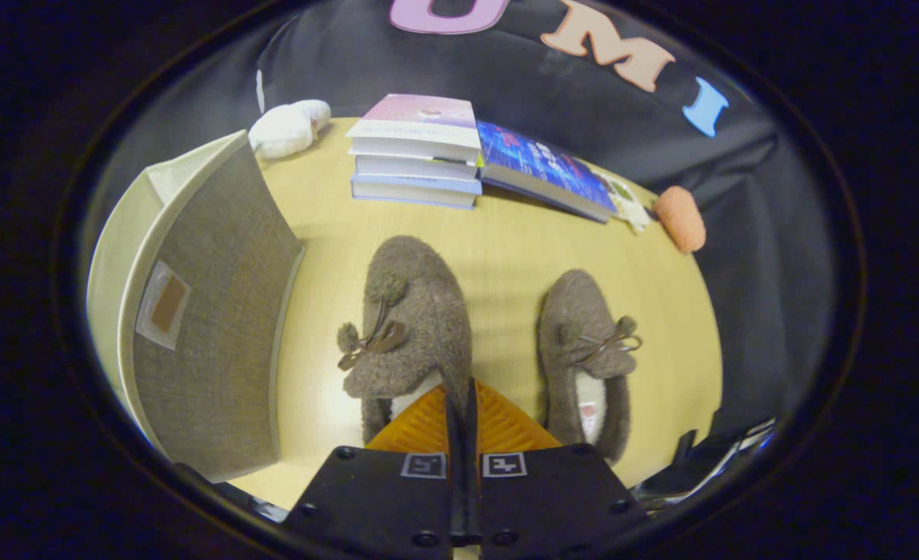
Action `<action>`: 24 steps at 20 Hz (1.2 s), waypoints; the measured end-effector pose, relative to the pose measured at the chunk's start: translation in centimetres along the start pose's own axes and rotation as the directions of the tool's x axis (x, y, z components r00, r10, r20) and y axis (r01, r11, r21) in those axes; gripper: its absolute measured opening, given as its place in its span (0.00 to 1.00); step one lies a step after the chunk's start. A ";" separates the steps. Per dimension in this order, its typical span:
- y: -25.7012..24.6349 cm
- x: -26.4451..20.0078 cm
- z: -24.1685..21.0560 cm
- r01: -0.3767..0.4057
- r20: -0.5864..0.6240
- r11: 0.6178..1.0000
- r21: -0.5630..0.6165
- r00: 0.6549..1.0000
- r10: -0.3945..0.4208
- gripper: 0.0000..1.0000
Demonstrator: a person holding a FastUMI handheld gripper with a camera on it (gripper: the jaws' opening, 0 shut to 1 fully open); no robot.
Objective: Open the storage box then place both shoes into the box .Put the left shoe in first, then the right shoe, with the right side of both shoes facing outward in a uniform manner.
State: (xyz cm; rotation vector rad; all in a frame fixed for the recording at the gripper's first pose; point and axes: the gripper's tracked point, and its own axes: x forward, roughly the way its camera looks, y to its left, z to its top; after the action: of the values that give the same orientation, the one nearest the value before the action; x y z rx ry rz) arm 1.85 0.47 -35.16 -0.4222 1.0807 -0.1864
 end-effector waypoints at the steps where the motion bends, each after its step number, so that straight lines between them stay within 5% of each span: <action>1: -0.3 -1.0 0.6 0.039 0.008 0.999 -0.033 0.999 -0.038 0.03; 5: -1.4 -7.1 4.6 0.151 0.089 0.988 -0.026 0.985 -0.148 0.03; 11: 1.4 -17.2 11.4 0.198 0.212 0.980 0.034 0.956 -0.201 0.03; 16: 9.6 -19.5 11.7 0.063 0.185 0.994 0.089 0.980 -0.079 0.03; 24: 18.8 -15.2 7.1 -0.071 -0.001 0.993 0.098 0.997 0.072 0.03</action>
State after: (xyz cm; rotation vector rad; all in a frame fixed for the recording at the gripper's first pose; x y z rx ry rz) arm 0.00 24.45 -27.89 -0.2949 1.0843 -0.1758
